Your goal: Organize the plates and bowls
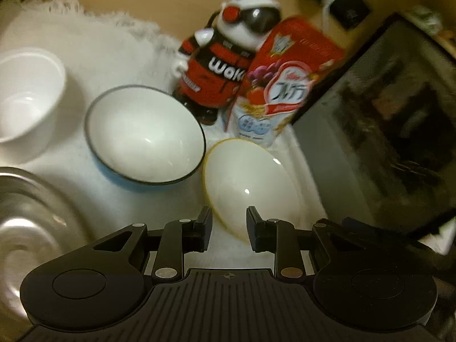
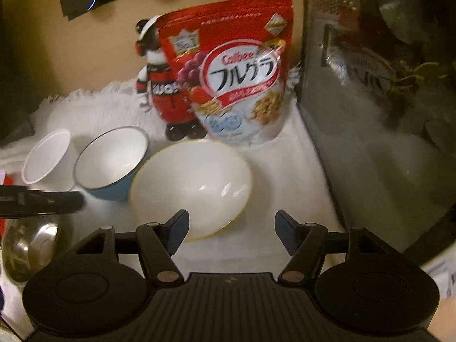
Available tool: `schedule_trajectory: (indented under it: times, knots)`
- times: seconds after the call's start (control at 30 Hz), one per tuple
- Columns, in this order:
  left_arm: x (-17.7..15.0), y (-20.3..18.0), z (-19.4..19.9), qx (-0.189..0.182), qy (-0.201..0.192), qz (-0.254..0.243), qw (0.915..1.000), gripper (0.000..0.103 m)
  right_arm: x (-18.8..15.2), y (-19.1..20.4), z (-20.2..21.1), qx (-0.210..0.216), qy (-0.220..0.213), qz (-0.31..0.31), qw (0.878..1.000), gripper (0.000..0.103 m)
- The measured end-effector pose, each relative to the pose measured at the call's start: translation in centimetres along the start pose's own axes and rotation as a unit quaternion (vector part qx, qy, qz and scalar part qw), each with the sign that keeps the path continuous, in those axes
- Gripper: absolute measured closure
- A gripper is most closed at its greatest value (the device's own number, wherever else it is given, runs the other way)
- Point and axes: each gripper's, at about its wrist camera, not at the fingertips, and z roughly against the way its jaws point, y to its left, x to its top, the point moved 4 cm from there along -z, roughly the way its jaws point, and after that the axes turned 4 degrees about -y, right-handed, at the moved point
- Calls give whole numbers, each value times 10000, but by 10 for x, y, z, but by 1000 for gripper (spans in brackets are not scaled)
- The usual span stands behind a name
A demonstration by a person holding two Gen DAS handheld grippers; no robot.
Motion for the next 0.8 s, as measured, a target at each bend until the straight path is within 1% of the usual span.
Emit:
schedule_trajectory:
  times: [0.07, 0.1, 0.17, 0.23, 0.3, 0.33, 0.37, 0.43, 0.5, 0.53, 0.63, 0.7, 0.8]
  knots:
    - [3, 1, -19, 391, 34, 156, 9991, 74, 6, -6, -11, -14, -57, 100, 9999, 43]
    - [5, 2, -29, 591, 42, 227, 9980, 74, 10, -8, -19, 45, -52, 143, 9999, 44]
    - [4, 3, -42, 790, 45, 337, 9963, 74, 18, -11, -34, 119, -26, 150, 9998, 46]
    - [3, 6, -52, 925, 62, 425, 9948, 74, 26, -15, -53, 135, 16, 142, 9998, 46]
    - [2, 7, -62, 967, 140, 493, 9940, 74, 33, -18, -75, 117, 85, 137, 9998, 46]
    - [3, 6, -64, 928, 151, 497, 9943, 74, 35, -18, -85, 125, 128, 132, 9998, 46]
    - [2, 4, -66, 890, 136, 459, 9949, 74, 36, -19, -95, 136, 184, 127, 9997, 46]
    - [2, -1, -71, 977, 98, 274, 9948, 74, 35, -20, -116, 189, 347, 90, 9992, 47]
    - [2, -3, -77, 1061, 112, 115, 9942, 76, 33, -22, -131, 366, 541, -40, 9979, 54]
    - [1, -3, -79, 1091, 157, 97, 9939, 79, 32, -23, -138, 509, 646, -130, 9965, 58]
    - [1, 1, -88, 1036, 392, 307, 9934, 79, 28, -22, -152, 944, 875, -277, 9913, 63]
    - [1, 3, -89, 1029, 432, 368, 9931, 80, 26, -18, -160, 1167, 1056, -312, 9870, 65]
    - [-2, 3, -87, 1042, 495, 316, 9928, 80, 25, -13, -161, 1160, 1132, -283, 9864, 64]
